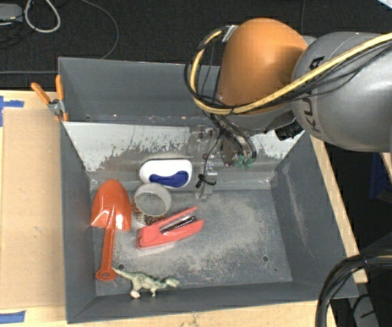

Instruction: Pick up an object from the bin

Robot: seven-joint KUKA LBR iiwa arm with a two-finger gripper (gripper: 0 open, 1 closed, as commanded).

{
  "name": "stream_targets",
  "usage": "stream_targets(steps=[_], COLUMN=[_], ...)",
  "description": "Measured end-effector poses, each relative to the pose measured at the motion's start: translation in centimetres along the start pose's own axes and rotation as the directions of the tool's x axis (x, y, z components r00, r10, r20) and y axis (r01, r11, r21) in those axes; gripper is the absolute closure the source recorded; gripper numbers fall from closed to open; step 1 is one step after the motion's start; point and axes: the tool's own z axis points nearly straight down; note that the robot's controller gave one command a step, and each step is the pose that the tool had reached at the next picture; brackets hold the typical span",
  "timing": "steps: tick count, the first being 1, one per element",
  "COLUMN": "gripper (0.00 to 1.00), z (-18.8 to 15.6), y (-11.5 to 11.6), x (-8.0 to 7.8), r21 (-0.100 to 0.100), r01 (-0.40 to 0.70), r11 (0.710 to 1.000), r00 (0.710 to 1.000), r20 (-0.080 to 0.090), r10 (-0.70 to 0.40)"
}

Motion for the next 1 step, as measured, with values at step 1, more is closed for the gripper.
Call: stream_targets(steps=[1], gripper=[0.0], z=[-0.53], y=[-0.08], x=[-0.13], r21=[-0.001], r01=[-0.003], r11=[1.0], r00=[1.0], r20=[0.008], r10=[0.003])
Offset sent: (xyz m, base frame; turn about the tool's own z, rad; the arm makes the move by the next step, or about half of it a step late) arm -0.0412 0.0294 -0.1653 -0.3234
